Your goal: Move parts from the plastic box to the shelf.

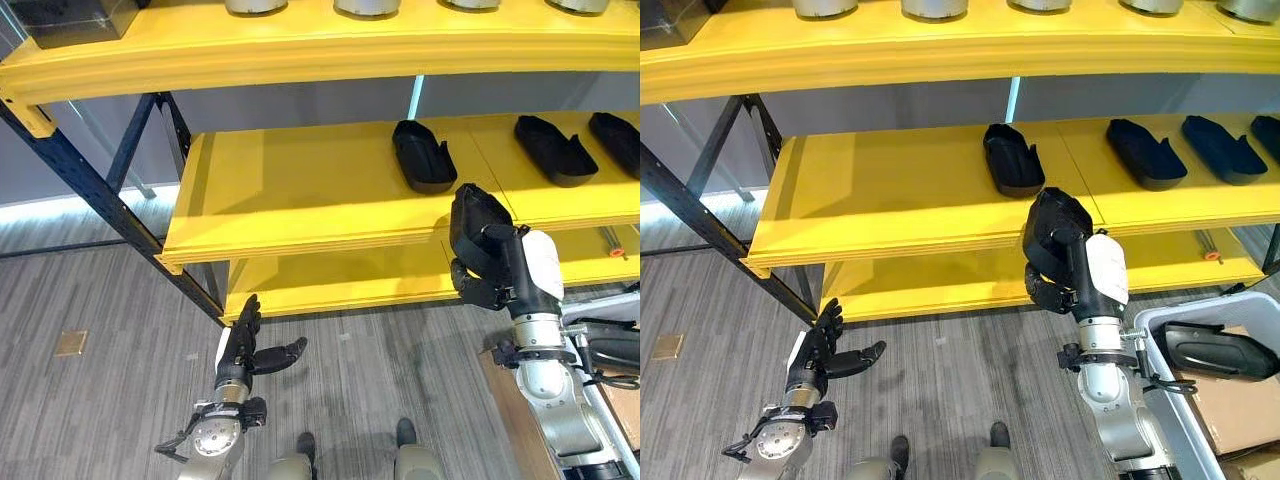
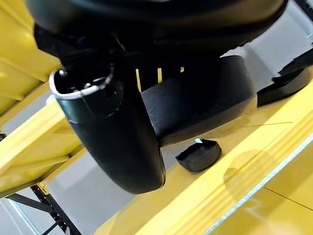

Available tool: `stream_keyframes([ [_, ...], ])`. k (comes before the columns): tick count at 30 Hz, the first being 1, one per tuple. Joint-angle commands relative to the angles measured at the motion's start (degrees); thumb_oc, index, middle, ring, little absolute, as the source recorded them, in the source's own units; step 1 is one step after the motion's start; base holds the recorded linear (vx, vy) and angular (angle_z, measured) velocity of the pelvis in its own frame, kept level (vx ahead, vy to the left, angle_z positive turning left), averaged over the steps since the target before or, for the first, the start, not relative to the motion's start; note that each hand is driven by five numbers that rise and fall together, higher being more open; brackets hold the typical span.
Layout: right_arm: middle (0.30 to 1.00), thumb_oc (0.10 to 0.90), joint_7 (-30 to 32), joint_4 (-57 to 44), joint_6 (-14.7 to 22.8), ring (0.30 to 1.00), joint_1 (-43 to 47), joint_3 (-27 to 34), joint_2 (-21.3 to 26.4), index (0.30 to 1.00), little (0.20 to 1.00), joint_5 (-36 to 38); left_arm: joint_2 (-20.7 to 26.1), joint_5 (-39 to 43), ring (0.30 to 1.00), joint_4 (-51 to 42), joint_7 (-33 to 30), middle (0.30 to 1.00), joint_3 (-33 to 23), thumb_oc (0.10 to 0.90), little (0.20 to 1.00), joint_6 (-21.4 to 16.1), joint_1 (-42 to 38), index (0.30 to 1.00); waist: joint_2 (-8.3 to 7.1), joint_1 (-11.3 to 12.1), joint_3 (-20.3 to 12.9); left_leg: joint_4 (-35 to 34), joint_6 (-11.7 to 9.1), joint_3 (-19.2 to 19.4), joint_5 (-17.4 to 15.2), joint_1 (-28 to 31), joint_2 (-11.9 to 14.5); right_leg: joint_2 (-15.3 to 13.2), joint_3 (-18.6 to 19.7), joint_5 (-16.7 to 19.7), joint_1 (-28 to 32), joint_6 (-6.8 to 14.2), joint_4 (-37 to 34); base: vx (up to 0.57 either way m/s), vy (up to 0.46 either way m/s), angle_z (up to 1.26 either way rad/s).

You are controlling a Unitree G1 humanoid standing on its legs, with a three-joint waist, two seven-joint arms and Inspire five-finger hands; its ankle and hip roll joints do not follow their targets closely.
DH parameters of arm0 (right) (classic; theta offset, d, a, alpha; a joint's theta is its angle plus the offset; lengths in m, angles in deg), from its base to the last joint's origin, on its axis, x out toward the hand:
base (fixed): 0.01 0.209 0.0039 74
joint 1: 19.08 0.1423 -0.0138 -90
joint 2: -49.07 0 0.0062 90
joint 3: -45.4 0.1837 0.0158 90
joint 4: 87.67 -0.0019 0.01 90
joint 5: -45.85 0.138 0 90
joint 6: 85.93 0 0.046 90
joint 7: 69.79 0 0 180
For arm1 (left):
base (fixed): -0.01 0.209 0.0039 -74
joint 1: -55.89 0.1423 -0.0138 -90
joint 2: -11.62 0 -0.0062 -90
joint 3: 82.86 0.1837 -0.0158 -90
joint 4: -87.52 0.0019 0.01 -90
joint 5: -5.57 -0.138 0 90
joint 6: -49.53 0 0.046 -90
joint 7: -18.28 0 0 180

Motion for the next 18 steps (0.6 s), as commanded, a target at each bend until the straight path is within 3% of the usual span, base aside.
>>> stream_keyframes([
  [1, 0.300, 0.400, 3.61, -9.31, 6.54, 0.300, 6.49, 5.11, 1.66, 0.300, 0.300, 1.42, 3.06, 0.01, 1.000, -7.17, -0.24, 1.000, -2.49, 0.900, 1.000, -5.85, -1.68, 1.000, -1.90, 0.36, -8.28, -2.15, 1.73, -0.89, -6.94, 6.12, 2.52, -1.13, 1.77, 4.44, -5.76, 0.86, -0.82, 0.08, -0.115, 0.29],
  [6, 0.300, 0.400, 4.51, -10.59, 6.91, 0.300, 6.87, 5.05, 1.83, 0.300, 0.300, 0.96, 2.84, 0.76, 1.000, -7.63, -0.17, 1.000, -2.09, 0.900, 1.000, -5.50, -1.19, 1.000, -0.83, 0.54, -9.53, -4.81, 1.13, -0.97, -5.68, 7.28, 4.74, 0.36, 1.04, 1.75, -5.26, -0.11, 0.96, 0.06, -0.073, 0.07],
  [18, 0.300, 0.400, 5.19, -12.52, 7.95, 0.300, 9.66, 2.75, 3.04, 0.300, 0.300, -1.24, 2.39, 0.66, 1.000, -8.02, -0.64, 1.000, -1.55, 0.900, 1.000, -5.72, -0.92, 1.000, 0.63, 1.21, -10.50, -8.58, 0.45, -0.79, -3.59, 8.53, 6.01, 1.04, 0.46, 0.21, -4.33, -0.83, 1.25, 0.02, -0.020, 0.00],
])
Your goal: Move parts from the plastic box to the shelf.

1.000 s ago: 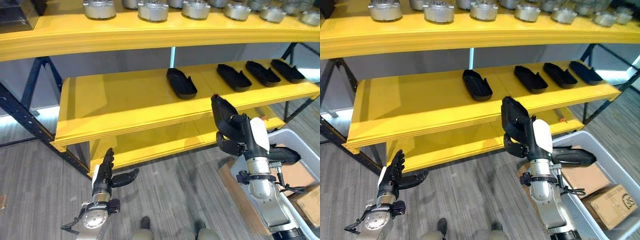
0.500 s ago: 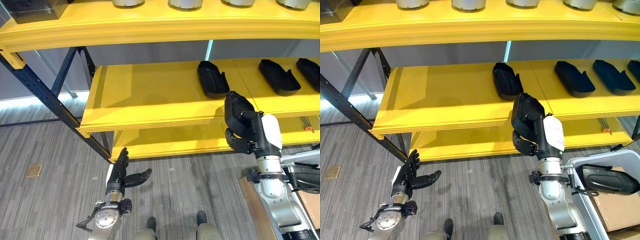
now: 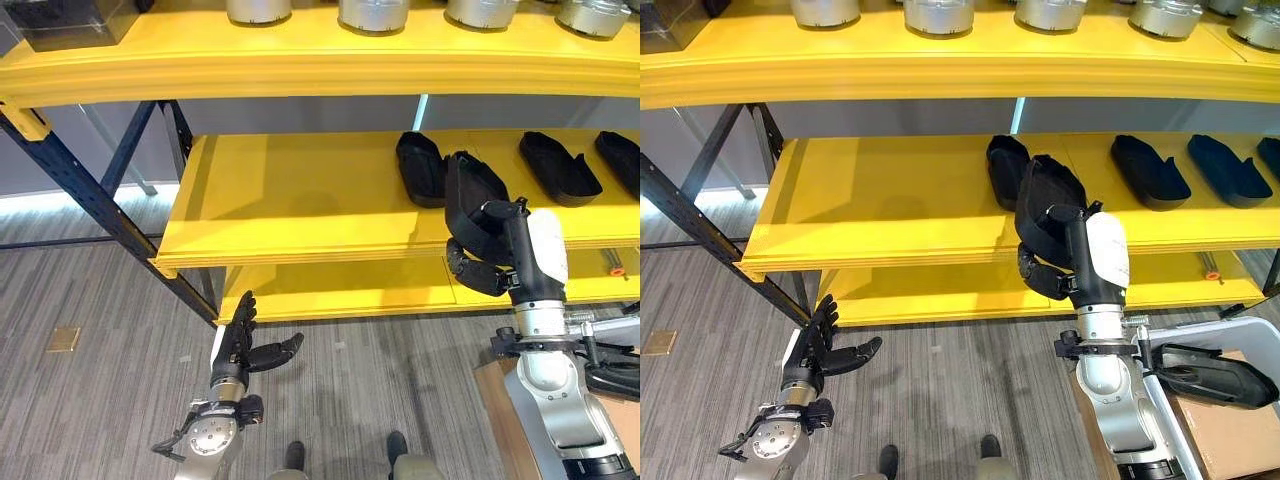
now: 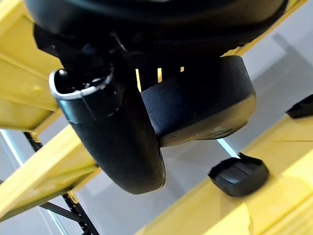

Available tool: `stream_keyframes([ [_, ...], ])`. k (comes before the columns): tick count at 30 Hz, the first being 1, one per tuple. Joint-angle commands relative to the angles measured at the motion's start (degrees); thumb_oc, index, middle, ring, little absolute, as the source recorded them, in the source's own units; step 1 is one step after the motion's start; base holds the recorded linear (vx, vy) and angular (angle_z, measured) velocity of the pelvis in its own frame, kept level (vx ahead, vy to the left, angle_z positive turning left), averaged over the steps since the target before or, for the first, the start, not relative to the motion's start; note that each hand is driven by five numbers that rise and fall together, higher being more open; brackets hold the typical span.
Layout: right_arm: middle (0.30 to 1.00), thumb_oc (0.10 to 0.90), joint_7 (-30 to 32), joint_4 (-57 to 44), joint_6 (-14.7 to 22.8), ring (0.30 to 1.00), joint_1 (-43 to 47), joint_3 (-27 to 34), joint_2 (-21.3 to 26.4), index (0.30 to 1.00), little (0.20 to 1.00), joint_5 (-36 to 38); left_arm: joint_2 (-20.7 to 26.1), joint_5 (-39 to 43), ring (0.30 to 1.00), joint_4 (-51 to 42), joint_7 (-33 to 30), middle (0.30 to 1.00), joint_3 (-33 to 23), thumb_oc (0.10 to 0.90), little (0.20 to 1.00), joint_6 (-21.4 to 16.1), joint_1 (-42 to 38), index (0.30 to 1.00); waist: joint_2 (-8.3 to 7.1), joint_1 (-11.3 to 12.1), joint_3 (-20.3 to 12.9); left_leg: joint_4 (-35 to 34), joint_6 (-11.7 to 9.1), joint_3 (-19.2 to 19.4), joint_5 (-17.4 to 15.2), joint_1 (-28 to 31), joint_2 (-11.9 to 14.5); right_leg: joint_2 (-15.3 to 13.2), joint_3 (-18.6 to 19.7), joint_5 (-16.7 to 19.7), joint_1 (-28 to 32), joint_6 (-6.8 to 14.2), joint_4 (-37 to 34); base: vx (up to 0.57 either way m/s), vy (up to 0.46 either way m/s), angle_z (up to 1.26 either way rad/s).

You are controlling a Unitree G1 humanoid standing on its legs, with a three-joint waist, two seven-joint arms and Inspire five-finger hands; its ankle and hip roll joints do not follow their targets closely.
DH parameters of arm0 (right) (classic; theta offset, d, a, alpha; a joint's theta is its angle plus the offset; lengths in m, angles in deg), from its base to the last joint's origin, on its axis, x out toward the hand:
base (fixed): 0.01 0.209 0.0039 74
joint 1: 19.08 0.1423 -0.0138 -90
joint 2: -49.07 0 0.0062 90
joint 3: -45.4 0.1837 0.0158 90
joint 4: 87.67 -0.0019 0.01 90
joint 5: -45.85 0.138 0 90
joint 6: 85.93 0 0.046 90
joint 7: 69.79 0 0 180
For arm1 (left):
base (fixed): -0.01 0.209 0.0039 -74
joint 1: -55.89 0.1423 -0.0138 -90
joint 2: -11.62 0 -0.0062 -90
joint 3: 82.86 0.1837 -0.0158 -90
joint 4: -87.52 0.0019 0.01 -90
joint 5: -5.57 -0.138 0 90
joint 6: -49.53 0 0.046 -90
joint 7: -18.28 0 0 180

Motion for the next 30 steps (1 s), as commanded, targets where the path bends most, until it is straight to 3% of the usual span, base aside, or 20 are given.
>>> stream_keyframes([
  [1, 0.300, 0.400, 5.43, -7.34, 6.55, 0.300, 8.62, 1.93, 3.23, 0.300, 0.300, -1.09, 2.37, 0.34, 1.000, -6.53, -0.57, 1.000, -1.35, 0.900, 1.000, -5.76, -1.05, 1.000, -0.37, 1.15, -7.86, 0.03, 1.94, 0.76, -6.71, 4.48, 2.59, -1.74, 1.88, 0.78, -6.10, 0.37, 3.18, 0.00, 0.000, 0.00],
  [14, 0.300, 0.400, 0.95, 2.01, 5.23, 0.300, 25.46, -8.56, 11.30, 0.300, 0.300, 0.49, 4.31, 2.60, 1.000, -6.03, 1.52, 1.000, -0.55, 0.900, 1.000, -6.11, -1.71, 1.000, 0.25, 4.50, -7.61, -0.13, 0.41, -2.25, -5.05, 2.43, 3.52, -0.88, -0.21, -1.76, -5.14, -1.15, 3.77, 0.00, -0.053, 0.13],
  [18, 0.300, 0.400, -0.48, 5.17, 5.05, 0.300, 30.18, -11.65, 13.86, 0.300, 0.300, 2.25, 5.06, 4.66, 1.000, -5.92, 2.12, 1.000, -0.04, 0.900, 1.000, -6.09, -1.87, 1.000, 0.80, 5.49, -6.85, -0.47, -0.68, -3.21, -4.13, 1.73, 5.36, 0.68, -1.81, -4.21, -5.49, -2.18, 5.67, 0.02, -0.142, 0.26],
  [24, 0.300, 0.400, -1.72, 7.27, 5.23, 0.300, 31.45, -12.98, 15.75, 0.300, 0.300, 4.58, 6.21, 5.09, 1.000, -5.91, 2.48, 1.000, 0.82, 0.900, 1.000, -6.01, -3.56, 1.000, 0.97, 4.86, -6.01, 0.44, -2.14, -3.40, -2.93, 0.08, 8.30, 3.31, -3.06, -7.11, -7.42, -3.80, 9.70, 0.01, -0.187, 0.21],
  [26, 0.300, 0.400, -2.07, 7.35, 5.63, 0.300, 31.32, -13.13, 16.35, 0.300, 0.300, 4.90, 6.13, 4.81, 1.000, -5.96, 2.43, 1.000, 0.57, 0.900, 1.000, -5.86, -3.38, 1.000, 0.58, 4.69, -5.33, 4.99, -2.40, -2.63, -2.82, -1.06, 9.17, 4.45, -2.96, -8.09, -7.46, -4.65, 10.60, 0.02, -0.227, 0.00],
  [27, 0.300, 0.400, -2.43, 7.28, 5.79, 0.300, 31.48, -13.77, 16.05, 0.300, 0.300, 5.21, 5.75, 5.20, 1.000, -5.94, 2.69, 1.000, 0.39, 0.900, 1.000, -5.62, -2.79, 1.000, -0.06, 5.70, -3.62, 14.31, -2.03, -2.41, 3.26, -4.64, 7.93, 5.47, -2.54, -8.15, -5.77, -6.26, 9.74, -0.03, -0.132, -0.02],
  [28, 0.300, 0.400, -2.43, 7.34, 5.81, 0.300, 31.56, -13.76, 16.03, 0.300, 0.300, 5.22, 5.78, 5.23, 1.000, -5.96, 2.70, 1.000, 0.36, 0.900, 1.000, -5.60, -2.83, 1.000, -0.11, 5.59, -3.51, 15.22, -1.96, -2.62, 3.04, -5.18, 7.68, 5.35, -2.61, -8.02, -5.76, -6.22, 9.64, -0.06, -0.230, 0.05],
  [29, 0.300, 0.400, -2.31, 7.15, 5.66, 0.300, 31.83, -13.84, 16.22, 0.300, 0.300, 5.29, 5.74, 5.80, 1.000, -5.88, 2.83, 1.000, 0.47, 0.900, 1.000, -5.46, -2.92, 1.000, -0.85, 6.65, -1.88, 20.84, -1.02, -3.76, 6.26, -8.16, 5.78, 5.45, -2.46, -7.72, -4.97, -7.05, 9.14, -0.12, -0.161, 0.14],
  [30, 0.300, 0.400, -2.29, 7.19, 5.43, 0.300, 32.39, -13.77, 16.20, 0.300, 0.300, 5.58, 5.79, 6.84, 1.000, -5.88, 3.19, 1.000, 0.47, 0.900, 1.000, -5.40, -3.26, 1.000, -1.51, 7.45, 0.13, 27.20, 0.57, -4.86, 6.46, -11.88, 2.33, 5.14, -3.00, -7.55, -4.20, -7.66, 8.49, -0.11, -0.229, 0.13],
])
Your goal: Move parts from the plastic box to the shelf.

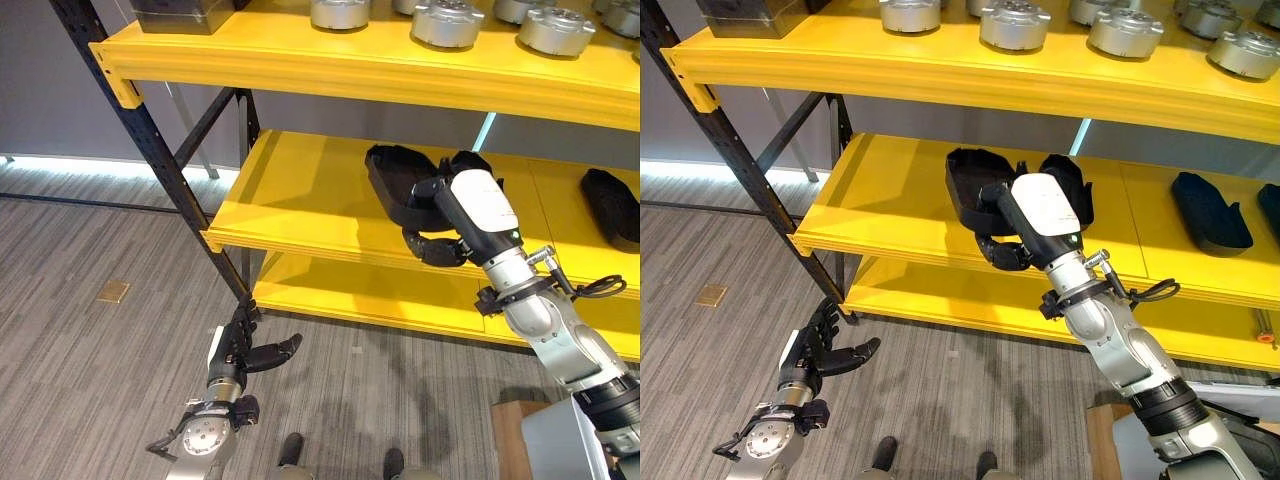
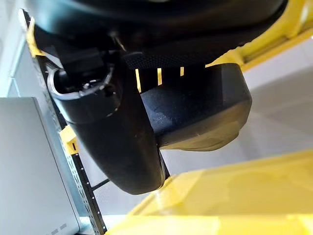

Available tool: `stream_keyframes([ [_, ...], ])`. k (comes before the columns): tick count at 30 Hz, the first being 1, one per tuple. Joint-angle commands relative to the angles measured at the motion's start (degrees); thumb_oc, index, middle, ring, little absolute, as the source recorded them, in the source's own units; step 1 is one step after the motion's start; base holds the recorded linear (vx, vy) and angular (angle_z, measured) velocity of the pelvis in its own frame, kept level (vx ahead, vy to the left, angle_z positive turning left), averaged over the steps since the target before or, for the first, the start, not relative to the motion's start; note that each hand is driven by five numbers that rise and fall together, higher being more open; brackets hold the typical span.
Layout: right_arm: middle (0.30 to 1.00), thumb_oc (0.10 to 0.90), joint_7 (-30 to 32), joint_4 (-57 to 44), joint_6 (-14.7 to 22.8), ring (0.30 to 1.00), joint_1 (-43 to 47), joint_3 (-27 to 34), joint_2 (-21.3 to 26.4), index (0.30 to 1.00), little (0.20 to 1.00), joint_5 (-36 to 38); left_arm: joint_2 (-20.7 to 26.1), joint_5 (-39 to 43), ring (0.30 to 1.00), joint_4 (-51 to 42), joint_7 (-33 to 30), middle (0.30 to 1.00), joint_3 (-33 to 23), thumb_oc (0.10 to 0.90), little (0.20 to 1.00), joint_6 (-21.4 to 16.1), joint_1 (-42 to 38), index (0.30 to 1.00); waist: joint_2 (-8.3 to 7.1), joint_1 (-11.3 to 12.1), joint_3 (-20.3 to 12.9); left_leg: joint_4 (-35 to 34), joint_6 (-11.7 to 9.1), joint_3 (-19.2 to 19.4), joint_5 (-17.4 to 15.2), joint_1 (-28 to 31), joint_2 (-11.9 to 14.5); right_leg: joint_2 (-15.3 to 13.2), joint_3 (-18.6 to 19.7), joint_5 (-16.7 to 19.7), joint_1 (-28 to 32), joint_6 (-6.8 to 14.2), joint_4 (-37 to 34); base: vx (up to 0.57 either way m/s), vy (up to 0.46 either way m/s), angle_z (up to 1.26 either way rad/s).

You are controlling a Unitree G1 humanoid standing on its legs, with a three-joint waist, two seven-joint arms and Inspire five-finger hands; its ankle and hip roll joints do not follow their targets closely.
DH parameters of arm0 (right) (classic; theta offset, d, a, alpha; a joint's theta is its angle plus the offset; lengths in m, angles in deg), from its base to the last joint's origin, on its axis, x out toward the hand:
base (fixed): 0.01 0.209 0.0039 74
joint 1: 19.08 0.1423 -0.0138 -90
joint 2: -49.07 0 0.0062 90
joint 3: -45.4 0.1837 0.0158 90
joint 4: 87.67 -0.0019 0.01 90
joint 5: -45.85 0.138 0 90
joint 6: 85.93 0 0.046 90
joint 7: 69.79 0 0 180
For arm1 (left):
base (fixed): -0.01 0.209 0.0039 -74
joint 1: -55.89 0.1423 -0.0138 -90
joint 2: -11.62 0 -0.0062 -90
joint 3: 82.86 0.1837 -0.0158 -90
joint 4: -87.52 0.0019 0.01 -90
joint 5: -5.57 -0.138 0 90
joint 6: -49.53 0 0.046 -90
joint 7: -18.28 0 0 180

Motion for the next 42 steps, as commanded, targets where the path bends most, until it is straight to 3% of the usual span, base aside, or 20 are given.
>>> stream_keyframes([
  [1, 0.300, 0.400, 4.84, -5.60, 2.57, 0.300, 10.76, 2.86, 0.46, 0.300, 0.300, 3.18, 2.96, 2.39, 1.000, -7.55, 1.26, 1.000, -0.47, 0.900, 1.000, -5.18, -1.64, 1.000, -3.36, 2.70, 2.89, 20.75, 4.05, 1.40, 1.81, -2.93, -2.01, -0.33, 2.62, -2.50, 1.73, -1.11, 0.82, -0.02, -0.200, 0.16],
  [2, 0.300, 0.400, 5.02, -5.44, 2.06, 0.300, 8.84, 4.57, 1.42, 0.300, 0.300, 2.64, 3.11, 2.23, 1.000, -7.58, 1.64, 1.000, -0.72, 0.900, 1.000, -4.87, -1.53, 1.000, -3.03, 2.24, 3.58, 16.19, 3.64, 6.74, 1.51, -7.60, 0.37, -0.55, 0.93, -3.55, 3.05, -1.16, 0.47, 0.05, -0.131, 0.29],
  [3, 0.300, 0.400, 4.98, -5.55, 2.03, 0.300, 8.67, 4.70, 1.44, 0.300, 0.300, 2.64, 3.14, 2.26, 1.000, -7.61, 1.67, 1.000, -0.66, 0.900, 1.000, -4.84, -1.52, 1.000, -3.14, 2.35, 3.44, 15.87, 3.62, 6.86, 1.62, -7.50, 0.34, -0.63, 0.99, -3.55, 3.00, -1.17, 0.39, 0.13, -0.063, 0.55],
  [4, 0.300, 0.400, 5.16, -5.63, 1.76, 0.300, 7.71, 5.55, 1.84, 0.300, 0.300, 2.43, 3.18, 2.31, 1.000, -7.70, 1.82, 1.000, -0.83, 0.900, 1.000, -4.78, -1.28, 1.000, -2.76, 2.35, 3.20, 10.32, 2.74, 8.77, 2.06, -8.04, 1.39, -0.38, 0.79, -4.12, 3.71, -0.95, -0.06, 0.21, 0.063, 0.89],
  [5, 0.300, 0.400, 5.64, -5.52, 1.31, 0.300, 6.85, 6.08, 2.12, 0.300, 0.300, 1.53, 3.57, 1.74, 1.000, -7.61, 1.71, 1.000, -0.60, 0.900, 1.000, -4.79, -1.33, 1.000, -1.43, 2.67, 3.72, 1.23, 1.49, 9.76, 6.33, -10.11, 2.73, 0.70, 1.38, -4.66, 4.12, -0.39, -0.24, 0.28, 0.086, 0.77],
  [6, 0.300, 0.400, 5.98, -5.58, 1.32, 0.300, 5.92, 6.86, 2.04, 0.300, 0.300, 1.29, 3.45, 1.31, 1.000, -7.46, 1.64, 1.000, -0.33, 0.900, 1.000, -4.75, -1.43, 1.000, -0.93, 2.60, 3.96, -3.32, 0.79, 11.20, 8.61, -10.95, 3.35, 1.11, 1.52, -5.23, 4.38, -0.29, 0.12, 0.21, 0.073, 0.61],
  [9, 0.300, 0.400, 6.33, -5.78, 0.92, 0.300, 4.61, 7.64, 1.39, 0.300, 0.300, 0.33, 3.62, -0.01, 1.000, -6.92, 1.07, 1.000, 0.08, 0.900, 1.000, -4.77, -1.96, 1.000, -0.39, 3.08, 4.00, -7.51, 0.53, 11.97, 10.08, -11.15, 3.61, 1.26, 2.44, -6.64, 5.57, -0.05, 1.40, 0.23, 0.087, 0.23],
  [10, 0.300, 0.400, 5.66, -6.49, 1.41, 0.300, 3.24, 7.61, 0.41, 0.300, 0.300, -0.79, 3.29, 0.54, 1.000, -6.98, 1.41, 1.000, -0.30, 0.900, 1.000, -4.79, -1.22, 1.000, 0.07, 2.97, 2.76, -6.11, 1.29, 11.20, 8.30, -8.39, 4.04, 1.08, 3.83, -7.98, 6.68, 0.34, 2.10, 0.36, 0.171, -0.23],
  [14, 0.300, 0.400, 5.00, -7.55, 1.48, 0.300, 1.55, 8.78, -0.27, 0.300, 0.300, -1.38, 3.23, 0.70, 1.000, -7.35, 1.55, 1.000, -0.55, 0.900, 1.000, -4.94, -1.55, 1.000, -0.66, 3.29, 1.89, -2.06, 1.04, 12.60, 6.63, -9.02, 3.72, -0.19, 4.53, -8.81, 9.58, 0.78, -0.24, 0.21, 0.109, -0.55],
  [17, 0.300, 0.400, 5.23, -8.84, 1.37, 0.300, 1.15, 9.28, -1.50, 0.300, 0.300, -2.54, 3.38, 0.63, 1.000, -7.95, 1.05, 1.000, -0.73, 0.900, 1.000, -5.46, -1.93, 1.000, -2.32, 4.09, 0.09, 5.90, 2.49, 16.00, 0.66, -10.59, 2.12, -5.28, 5.98, -7.14, 12.93, 3.23, -4.13, 0.30, 0.198, -0.57],
  [23, 0.300, 0.400, 5.93, -9.34, 0.88, 0.300, 1.65, 9.73, -1.83, 0.300, 0.300, -3.41, 4.22, 0.92, 1.000, -8.24, 0.53, 1.000, -0.31, 0.900, 1.000, -5.60, -2.92, 1.000, -3.30, 4.09, -1.46, 11.08, 3.28, 17.48, -3.64, -12.69, 1.30, -8.48, 6.09, -4.90, 13.56, 5.03, -6.80, 0.17, 0.109, -0.43],
  [36, 0.300, 0.400, 6.30, -8.84, 0.20, 0.300, 5.61, 7.10, -3.93, 0.300, 0.300, -4.43, 5.34, 0.62, 1.000, -9.18, -0.21, 1.000, -0.17, 0.900, 1.000, -5.48, -3.83, 1.000, -4.18, 3.94, -2.63, 14.93, 5.23, 19.09, -8.19, -15.25, -0.24, -11.45, 6.43, -1.10, 12.21, 7.36, -9.20, 0.08, 0.055, 0.00],
  [40, 0.300, 0.400, 6.18, -8.62, 0.33, 0.300, 5.95, 6.79, -4.14, 0.300, 0.300, -4.39, 6.22, 0.04, 1.000, -9.30, -0.10, 1.000, 0.24, 0.900, 1.000, -5.42, -4.72, 1.000, -4.44, 4.09, -2.86, 15.48, 6.47, 18.87, -9.76, -15.53, -1.77, -12.38, 5.62, 0.37, 11.51, 8.18, -6.76, 0.08, 0.114, -0.03],
  [42, 0.300, 0.400, 6.18, -8.36, 0.40, 0.300, 6.31, 6.06, -4.60, 0.300, 0.300, -5.17, 7.08, -0.23, 1.000, -8.76, 0.00, 1.000, 1.21, 0.900, 1.000, -5.41, -5.94, 1.000, -4.09, 3.37, -1.98, 13.82, 8.24, 18.65, -10.97, -13.04, -3.09, -12.27, 7.09, 7.07, 5.28, 7.93, 4.33, 0.04, 0.172, 0.15],
])
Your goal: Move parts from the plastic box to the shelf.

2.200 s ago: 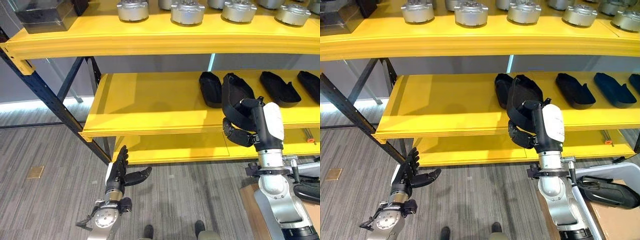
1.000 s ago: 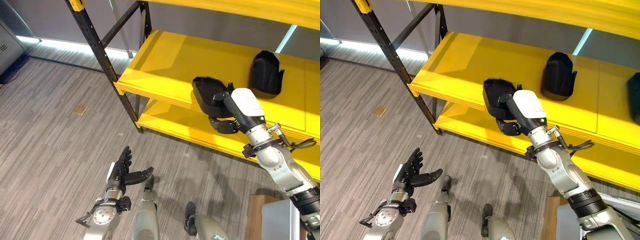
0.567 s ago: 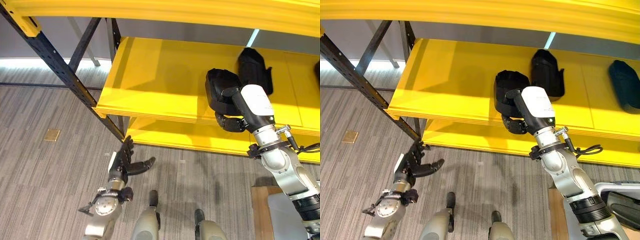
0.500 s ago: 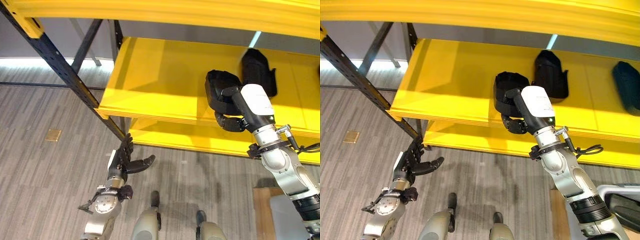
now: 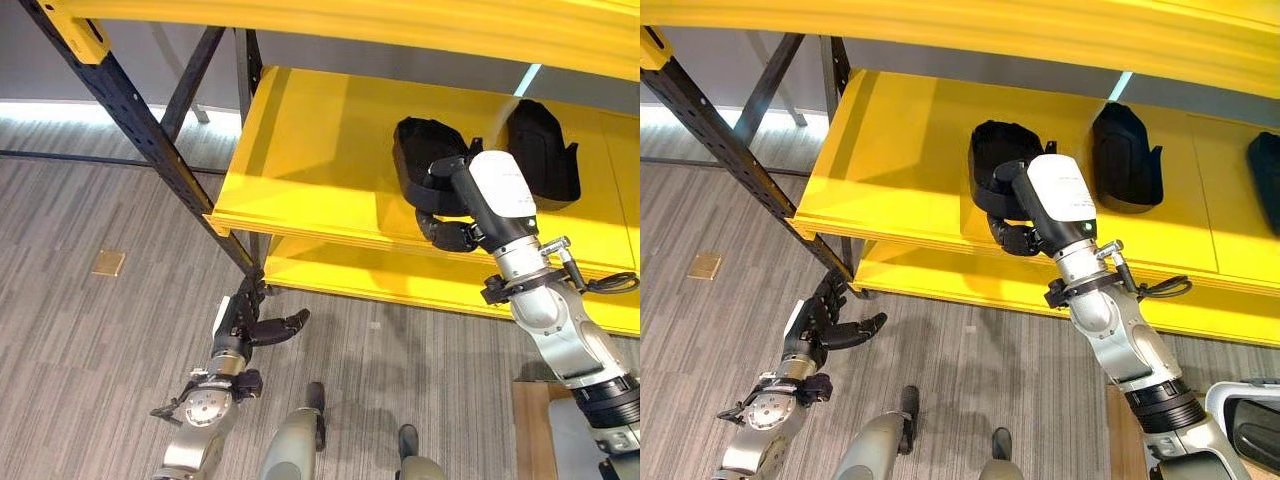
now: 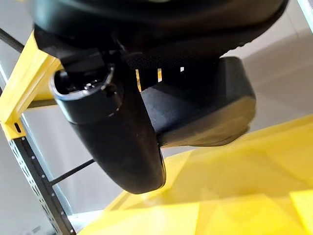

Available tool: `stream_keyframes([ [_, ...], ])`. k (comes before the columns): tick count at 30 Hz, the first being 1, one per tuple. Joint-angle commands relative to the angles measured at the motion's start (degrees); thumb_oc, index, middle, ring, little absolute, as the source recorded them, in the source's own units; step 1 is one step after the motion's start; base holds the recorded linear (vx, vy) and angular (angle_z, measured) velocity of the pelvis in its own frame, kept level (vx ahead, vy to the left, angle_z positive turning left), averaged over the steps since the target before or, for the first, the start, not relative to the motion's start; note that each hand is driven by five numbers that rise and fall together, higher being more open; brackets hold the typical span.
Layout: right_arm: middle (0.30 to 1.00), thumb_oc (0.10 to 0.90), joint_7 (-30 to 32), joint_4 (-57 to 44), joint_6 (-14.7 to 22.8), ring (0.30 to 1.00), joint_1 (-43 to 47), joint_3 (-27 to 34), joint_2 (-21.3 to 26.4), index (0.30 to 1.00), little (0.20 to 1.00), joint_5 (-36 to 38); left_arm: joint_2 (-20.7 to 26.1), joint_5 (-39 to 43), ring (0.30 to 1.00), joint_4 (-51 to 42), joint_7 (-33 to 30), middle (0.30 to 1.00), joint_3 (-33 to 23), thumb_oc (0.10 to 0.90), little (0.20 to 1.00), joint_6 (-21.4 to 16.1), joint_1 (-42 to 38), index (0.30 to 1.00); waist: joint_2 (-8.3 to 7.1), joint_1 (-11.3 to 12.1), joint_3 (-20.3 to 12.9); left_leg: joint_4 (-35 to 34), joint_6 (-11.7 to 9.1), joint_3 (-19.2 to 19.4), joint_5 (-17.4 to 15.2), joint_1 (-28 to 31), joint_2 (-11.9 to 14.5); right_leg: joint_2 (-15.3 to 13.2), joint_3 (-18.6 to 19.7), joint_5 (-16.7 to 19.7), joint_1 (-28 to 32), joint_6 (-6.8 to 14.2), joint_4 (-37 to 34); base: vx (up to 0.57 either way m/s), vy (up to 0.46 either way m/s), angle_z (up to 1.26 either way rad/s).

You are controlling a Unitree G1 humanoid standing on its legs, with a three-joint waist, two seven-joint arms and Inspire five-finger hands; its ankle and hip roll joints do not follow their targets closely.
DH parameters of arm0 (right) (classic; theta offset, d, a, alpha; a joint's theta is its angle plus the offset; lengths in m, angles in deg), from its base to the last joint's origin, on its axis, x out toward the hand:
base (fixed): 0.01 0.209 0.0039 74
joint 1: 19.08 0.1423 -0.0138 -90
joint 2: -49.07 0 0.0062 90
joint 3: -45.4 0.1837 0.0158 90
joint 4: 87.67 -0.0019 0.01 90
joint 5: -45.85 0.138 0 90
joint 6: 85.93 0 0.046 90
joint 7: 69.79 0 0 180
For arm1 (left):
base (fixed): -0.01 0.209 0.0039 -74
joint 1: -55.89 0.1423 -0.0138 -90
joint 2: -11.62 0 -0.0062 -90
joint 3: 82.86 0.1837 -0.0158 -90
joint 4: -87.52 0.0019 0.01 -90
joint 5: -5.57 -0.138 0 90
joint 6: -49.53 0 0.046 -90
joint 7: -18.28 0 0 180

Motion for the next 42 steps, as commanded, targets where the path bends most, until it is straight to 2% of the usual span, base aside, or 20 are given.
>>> stream_keyframes([
  [1, 0.300, 0.400, 5.96, -4.10, 3.75, 0.300, 6.88, 1.11, -1.31, 0.300, 0.300, -1.23, 4.10, -1.93, 1.000, -6.58, -0.35, 1.000, -0.52, 0.900, 1.000, -5.53, -0.67, 1.000, -0.87, 0.60, -8.26, 2.93, -2.32, -2.84, -1.03, -2.73, 4.48, -2.13, -1.79, 7.73, 1.23, 0.60, 9.95, -0.05, 0.133, 0.13],
  [2, 0.300, 0.400, 5.95, -3.61, 3.64, 0.300, 7.92, 0.37, -1.61, 0.300, 0.300, -1.30, 4.42, -1.75, 1.000, -6.53, -0.31, 1.000, -0.20, 0.900, 1.000, -5.61, -1.14, 1.000, -0.26, 0.07, -7.42, 1.60, -1.79, -3.01, -0.83, -1.52, 4.45, -1.20, -0.72, 9.30, -1.68, 0.14, 13.71, -0.05, 0.125, 0.03],
  [3, 0.300, 0.400, 6.11, -3.31, 3.67, 0.300, 8.82, -0.32, -2.06, 0.300, 0.300, -1.37, 4.64, -1.71, 1.000, -6.60, -0.39, 1.000, 0.28, 0.900, 1.000, -5.77, -1.51, 1.000, 0.52, -0.59, -6.60, 0.08, -1.47, -3.36, -0.52, -0.32, 4.53, 0.00, 0.40, 9.40, -4.34, 0.01, 16.78, -0.04, 0.152, -0.02],
  [4, 0.300, 0.400, 6.31, -3.14, 3.63, 0.300, 9.12, -0.62, -2.43, 0.300, 0.300, -1.57, 4.82, -1.85, 1.000, -6.58, -0.46, 1.000, 0.31, 0.900, 1.000, -5.82, -1.73, 1.000, 1.02, -0.86, -6.17, -0.80, -1.29, -3.41, -0.54, 0.66, 4.63, -0.13, 0.43, 9.31, -5.74, -0.03, 17.63, 0.00, 0.076, -0.05],
  [5, 0.300, 0.400, 6.35, -2.78, 3.34, 0.300, 9.82, -1.23, -2.83, 0.300, 0.300, -1.95, 5.02, -1.72, 1.000, -6.78, -0.48, 1.000, 0.02, 0.900, 1.000, -5.99, -1.84, 1.000, 1.35, -0.72, -5.82, -1.02, -1.42, -3.15, -0.84, 1.51, 5.07, -2.60, -1.19, 9.65, -6.42, -0.22, 15.32, 0.06, -0.030, 0.01],
  [6, 0.300, 0.400, 6.18, -1.81, 2.99, 0.300, 11.06, -2.20, -3.14, 0.300, 0.300, -2.03, 5.16, -1.51, 1.000, -6.77, -0.59, 1.000, -0.51, 0.900, 1.000, -6.05, -2.11, 1.000, 1.49, -0.18, -5.54, -0.80, -2.11, -2.58, -1.41, 2.16, 6.05, -5.88, -4.39, 9.61, -6.24, -0.39, 9.59, 0.04, -0.199, -0.01],
  [7, 0.300, 0.400, 6.01, -0.88, 2.97, 0.300, 12.94, -3.44, -3.83, 0.300, 0.300, -1.83, 5.21, -0.89, 1.000, -6.74, -1.36, 1.000, -1.31, 0.900, 1.000, -6.61, -1.94, 1.000, 1.11, 0.46, -4.36, -0.12, -3.54, -2.09, -1.95, 2.81, 8.19, -9.97, -8.79, 11.94, -8.03, 0.70, 1.21, 0.05, -0.256, -0.30],
  [8, 0.300, 0.400, 6.14, -0.71, 3.00, 0.300, 13.51, -4.06, -3.97, 0.300, 0.300, -2.13, 5.39, -0.52, 1.000, -6.52, -1.76, 1.000, -2.15, 0.900, 1.000, -6.79, -1.56, 1.000, 0.75, 0.54, -3.59, 0.91, -4.20, -1.46, -2.81, 3.40, 9.18, -10.24, -10.83, 13.00, -7.51, 1.40, -3.08, 0.00, -0.292, -0.48],
  [9, 0.300, 0.400, 5.30, -1.43, 2.74, 0.300, 12.86, -3.85, -3.61, 0.300, 0.300, -2.51, 5.36, -0.65, 1.000, -6.44, -1.67, 1.000, -2.34, 0.900, 1.000, -6.73, -1.18, 1.000, -0.13, 0.42, -3.42, 2.67, -4.70, -1.73, -2.81, 2.61, 9.08, -10.57, -9.88, 14.07, -5.55, 2.10, -3.64, 0.02, -0.197, -0.42],
  [10, 0.300, 0.400, 5.29, -1.99, 3.17, 0.300, 11.73, -3.26, -3.22, 0.300, 0.300, -2.45, 5.12, -0.69, 1.000, -5.69, -1.61, 1.000, -1.98, 0.900, 1.000, -6.59, -1.31, 1.000, -0.76, -0.36, -3.44, 2.27, -5.10, -2.55, -2.48, 2.56, 8.79, -8.93, -6.18, 12.18, -5.03, 2.37, -3.38, 0.00, -0.188, -0.04],
  [11, 0.300, 0.400, 5.15, -1.93, 2.98, 0.300, 10.89, -2.72, -2.83, 0.300, 0.300, -2.36, 4.78, -0.60, 1.000, -5.26, -1.39, 1.000, -1.39, 0.900, 1.000, -6.61, -1.68, 1.000, -1.24, -0.60, -3.93, 1.64, -5.61, -3.33, -1.85, 2.13, 8.43, -8.01, -4.65, 11.28, -4.63, 2.61, -3.80, 0.03, -0.174, 0.22],
  [13, 0.300, 0.400, 5.09, -2.37, 2.85, 0.300, 9.74, -1.47, -2.12, 0.300, 0.300, -1.73, 3.08, 0.12, 1.000, -5.85, -0.21, 1.000, -1.65, 0.900, 1.000, -6.27, -0.36, 1.000, -1.39, -0.42, -5.71, -0.56, -7.55, -4.81, -0.13, 2.89, 9.49, -7.09, -7.53, 11.55, -2.02, 3.05, -4.79, 0.06, -0.263, 0.71],
  [14, 0.300, 0.400, 5.12, -2.53, 2.94, 0.300, 9.48, -1.19, -2.06, 0.300, 0.300, -1.28, 2.68, 0.37, 1.000, -5.98, 0.24, 1.000, -1.51, 0.900, 1.000, -6.04, -0.01, 1.000, -1.36, -0.48, -6.17, -1.16, -7.88, -5.16, 0.27, 3.12, 9.99, -6.47, -7.56, 10.73, -1.14, 2.96, -4.95, 0.06, -0.305, 0.58],
  [15, 0.300, 0.400, 5.13, -2.56, 3.11, 0.300, 9.21, -0.76, -2.09, 0.300, 0.300, -0.37, 2.58, 0.29, 1.000, -6.12, 1.03, 1.000, -1.25, 0.900, 1.000, -5.67, 0.68, 1.000, -0.88, -0.67, -6.79, -2.24, -8.63, -6.06, 0.74, 4.03, 11.21, -5.08, -8.32, 7.95, 0.45, 2.22, -4.63, 0.04, -0.214, 0.10],
  [16, 0.300, 0.400, 4.88, -2.43, 3.30, 0.300, 9.55, -1.19, -2.63, 0.300, 0.300, 0.60, 2.40, 0.23, 1.000, -6.08, 1.24, 1.000, -1.19, 0.900, 1.000, -5.60, 1.07, 1.000, -0.68, -0.50, -6.92, -2.85, -8.87, -6.07, 0.96, 4.81, 11.74, -4.77, -8.84, 7.25, 0.86, 2.02, -4.37, 0.03, -0.201, 0.19],
  [23, 0.300, 0.400, 3.66, -2.07, 3.71, 0.300, 10.65, -2.93, -4.87, 0.300, 0.300, 5.30, 1.80, 0.54, 1.000, -6.08, 1.59, 1.000, -1.76, 0.900, 1.000, -5.04, 2.61, 1.000, 0.35, -0.06, -7.53, -6.53, -10.03, -6.07, 2.97, 8.34, 14.14, -2.26, -8.91, 3.62, 2.39, 0.78, -2.63, 0.01, -0.104, -0.07],
  [32, 0.300, 0.400, 4.30, 1.82, 2.94, 0.300, 16.75, -6.57, -5.54, 0.300, 0.300, 5.53, 1.77, 1.84, 1.000, -6.32, 1.89, 1.000, -0.81, 0.900, 1.000, -4.84, 2.47, 1.000, 1.43, 0.66, -8.05, -7.26, -10.56, -6.95, 3.32, 10.18, 14.27, -0.89, -8.81, 0.76, 3.15, -0.15, 0.52, 0.00, -0.051, 0.10],
  [36, 0.300, 0.400, 4.55, 6.40, 2.05, 0.300, 22.05, -9.18, -4.78, 0.300, 0.300, 5.73, 2.70, 2.50, 1.000, -6.47, 1.98, 1.000, -0.46, 0.900, 1.000, -5.08, 2.27, 1.000, 1.67, 1.19, -7.64, -6.28, -10.65, -7.18, 2.85, 10.22, 14.17, -0.71, -8.63, -0.38, 2.23, -0.39, 3.19, -0.04, -0.031, 0.09],
  [37, 0.300, 0.400, 4.68, 13.19, 1.09, 0.300, 29.67, -12.88, -3.49, 0.300, 0.300, 7.03, 4.33, 3.90, 1.000, -7.49, 2.28, 1.000, -0.09, 0.900, 1.000, -5.95, 1.93, 1.000, 2.27, 2.01, -5.51, -3.20, -10.69, -7.56, 2.00, 8.77, 14.25, -1.11, -7.98, -1.46, -1.61, -0.52, 8.56, -0.12, -0.035, 0.05],
  [42, 0.300, 0.400, 4.61, 21.31, 0.01, 0.300, 38.24, -17.34, -2.46, 0.300, 0.300, 8.88, 6.02, 5.17, 1.000, -7.69, 2.15, 1.000, 1.00, 0.900, 1.000, -6.86, 0.61, 1.000, 3.09, 2.81, -2.64, 2.14, -10.68, -8.10, 0.44, 4.48, 14.58, -1.54, -6.43, -3.11, -8.44, -0.80, 16.48, -0.14, -0.012, -0.04],
])
